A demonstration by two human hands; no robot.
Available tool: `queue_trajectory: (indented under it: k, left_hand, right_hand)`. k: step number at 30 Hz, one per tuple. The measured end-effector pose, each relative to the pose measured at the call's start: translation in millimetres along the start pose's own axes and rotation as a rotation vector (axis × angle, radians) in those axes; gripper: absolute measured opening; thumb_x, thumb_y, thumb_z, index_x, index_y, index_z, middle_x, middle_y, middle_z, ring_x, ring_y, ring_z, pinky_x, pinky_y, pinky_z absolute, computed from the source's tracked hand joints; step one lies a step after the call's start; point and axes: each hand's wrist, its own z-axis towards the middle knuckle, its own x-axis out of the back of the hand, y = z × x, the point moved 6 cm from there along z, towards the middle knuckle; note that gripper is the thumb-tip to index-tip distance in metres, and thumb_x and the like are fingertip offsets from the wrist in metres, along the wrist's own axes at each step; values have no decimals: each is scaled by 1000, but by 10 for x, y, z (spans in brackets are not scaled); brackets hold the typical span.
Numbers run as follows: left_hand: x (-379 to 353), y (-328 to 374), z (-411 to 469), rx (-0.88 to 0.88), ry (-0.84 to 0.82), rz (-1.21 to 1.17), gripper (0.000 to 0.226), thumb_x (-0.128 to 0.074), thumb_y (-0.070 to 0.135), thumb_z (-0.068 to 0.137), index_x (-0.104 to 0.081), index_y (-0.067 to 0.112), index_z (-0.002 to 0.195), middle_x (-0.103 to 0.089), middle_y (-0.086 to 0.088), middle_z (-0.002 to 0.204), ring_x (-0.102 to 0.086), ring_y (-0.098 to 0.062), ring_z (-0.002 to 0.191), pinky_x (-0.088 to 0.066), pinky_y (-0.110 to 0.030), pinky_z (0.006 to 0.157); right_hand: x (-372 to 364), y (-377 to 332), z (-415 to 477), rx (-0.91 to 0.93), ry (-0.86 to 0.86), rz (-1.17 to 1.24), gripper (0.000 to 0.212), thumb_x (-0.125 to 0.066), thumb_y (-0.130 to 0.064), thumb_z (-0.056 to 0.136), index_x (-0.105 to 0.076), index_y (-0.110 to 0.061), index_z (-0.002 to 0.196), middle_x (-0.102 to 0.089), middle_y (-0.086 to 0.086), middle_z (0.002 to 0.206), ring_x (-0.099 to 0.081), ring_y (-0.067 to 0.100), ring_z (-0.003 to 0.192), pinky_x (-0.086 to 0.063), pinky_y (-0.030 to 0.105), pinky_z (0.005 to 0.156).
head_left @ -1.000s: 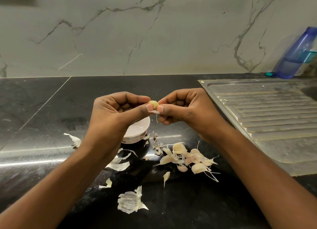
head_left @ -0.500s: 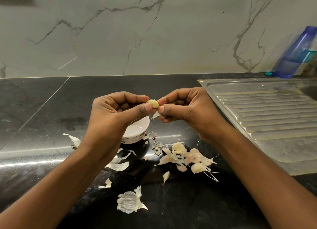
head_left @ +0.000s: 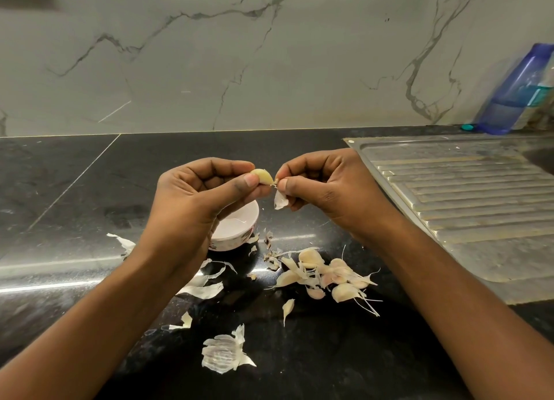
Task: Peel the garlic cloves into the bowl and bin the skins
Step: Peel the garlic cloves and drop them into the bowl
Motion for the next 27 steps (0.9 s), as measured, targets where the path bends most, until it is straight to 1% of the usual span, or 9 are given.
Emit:
queue_trajectory:
  k: [4,7,10,14,17,19,23,27]
  left_hand:
    - [13,12,6,1,1,-17,31,-72,3,79,-70,-6,109,-79,-21,101,-79,-33,96,-63,-28,84]
    - [15,0,11,11,-7,-22,30,-72,3,80,-71,-6,109,-79,-22,102,-79,-34,98,-63,-29,85]
    - [24,-10,19,16,-21,-5,30,-72,4,83,-71,-5,112,-79,-22,104,-78,-34,100,-63,-30,85]
    - [24,-6,4,8,-22,59,31,-75,8,81,-74,-1,111,-79,-20,102,-79,-31,96,-64,-32,85]
    - [8,-7,-12,-8,-39,113,31,-77,10,80,-76,0,109,-79,-20,102,-78,-34,98,-64,-35,88]
    - [5,-4,-19,-19,-39,146,30,-77,10,79,-76,1,108,-80,-19,101,-78,-34,97,-65,-33,87]
    - [2,36,-34,-68,-15,214,30,-80,12,75,-78,1,103,-81,-15,95,-80,-30,90,-65,-28,80]
    - [10,41,-33,-77,-13,235,29,-80,12,74,-78,1,101,-81,-15,94,-80,-29,88,-65,-28,79]
  right_hand:
    - [61,9,19,7,39,-48,9,-73,0,95,-80,-5,97,-79,4,80,-75,17,72,-63,28,69]
    - [100,-7,9,7,40,-24,8,-75,2,93,-81,-2,97,-79,5,79,-75,15,71,-61,26,68]
    - [85,-34,-8,10,-11,-8,10,-77,3,91,-81,-1,100,-81,7,86,-77,18,77,-61,25,70]
    - [26,-47,-31,-15,-84,58,14,-75,5,92,-80,3,106,-81,14,93,-79,27,85,-64,29,73]
    - [-12,-39,-37,-34,-113,62,14,-75,-3,95,-79,5,106,-80,16,91,-78,29,82,-66,32,74]
    - [-23,-32,-37,-32,-116,28,15,-76,-6,95,-80,3,105,-80,15,89,-78,29,81,-65,30,72]
    - [-51,-37,-53,-21,-152,0,14,-75,-7,96,-80,3,104,-81,13,87,-79,25,77,-66,31,72]
    - [-63,-44,-54,13,-150,-44,14,-74,-7,97,-80,3,103,-81,12,86,-79,26,76,-67,36,72]
